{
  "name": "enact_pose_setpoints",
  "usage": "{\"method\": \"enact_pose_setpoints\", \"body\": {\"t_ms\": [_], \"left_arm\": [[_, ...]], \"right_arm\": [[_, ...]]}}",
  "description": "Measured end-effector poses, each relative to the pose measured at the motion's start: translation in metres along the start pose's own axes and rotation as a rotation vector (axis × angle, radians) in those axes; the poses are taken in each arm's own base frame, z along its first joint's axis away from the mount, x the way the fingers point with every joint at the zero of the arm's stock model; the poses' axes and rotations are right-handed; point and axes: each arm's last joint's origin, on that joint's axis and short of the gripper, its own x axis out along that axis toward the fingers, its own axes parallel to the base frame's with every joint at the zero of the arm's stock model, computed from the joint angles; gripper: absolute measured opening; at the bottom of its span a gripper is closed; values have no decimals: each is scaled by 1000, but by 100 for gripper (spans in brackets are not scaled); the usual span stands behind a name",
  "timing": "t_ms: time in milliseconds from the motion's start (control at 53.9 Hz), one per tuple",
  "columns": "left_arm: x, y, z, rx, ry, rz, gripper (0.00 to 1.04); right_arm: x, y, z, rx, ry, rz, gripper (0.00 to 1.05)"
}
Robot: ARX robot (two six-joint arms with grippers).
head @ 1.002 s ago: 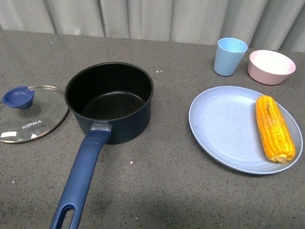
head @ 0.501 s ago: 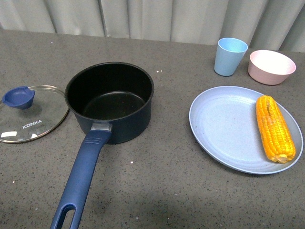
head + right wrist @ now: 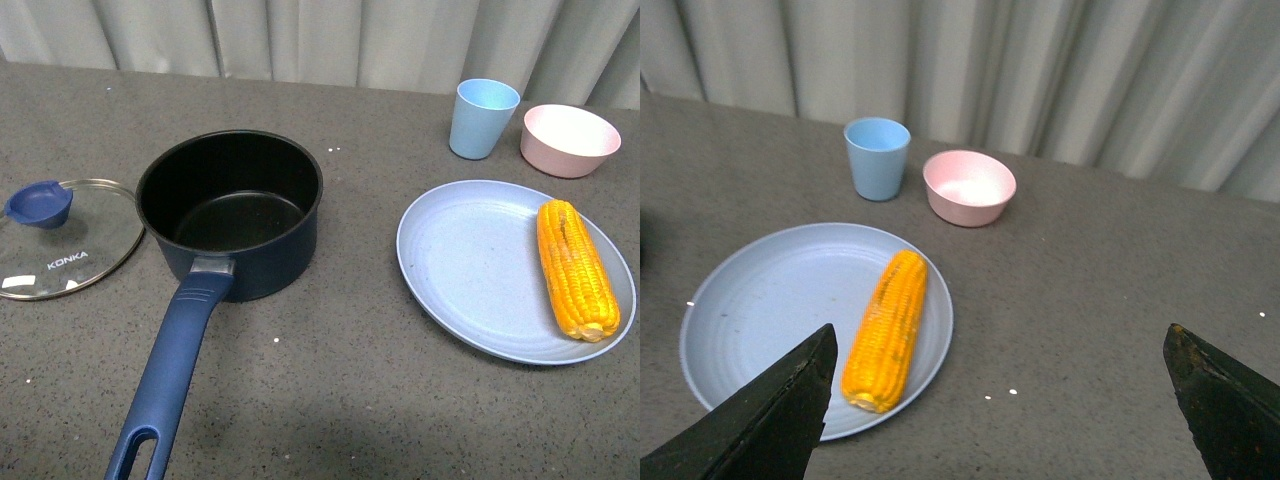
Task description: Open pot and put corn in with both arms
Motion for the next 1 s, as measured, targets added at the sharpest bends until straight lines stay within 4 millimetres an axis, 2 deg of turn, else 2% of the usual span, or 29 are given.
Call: {"method": "enact_pose_setpoints", "body": {"t_ms": [130,186,241,278,427,501,631,1002], "left_arm": [[0,0,0,0,0,0,74],[0,0,0,0,0,0,88],[0,0,0,0,0,0,100],[0,0,0,2,0,0,98],[0,0,0,3,0,0,98],[0,0,0,3,0,0,98],[0,0,0,3,0,0,98],[0,0,0,3,0,0,98]], "right_arm": [[61,-5,26,-78,143,27,95],[97,-3,20,-97,291,65,95],[125,1,9,-100,408,95,95],[141,5,2,-90,477,112,95],[177,21,-10,-41,585,153,95],[191,32,-15,-8,639,168,95],[204,43,-23,39,695,170,95],[218,55,-36,102,781,132,95]]}}
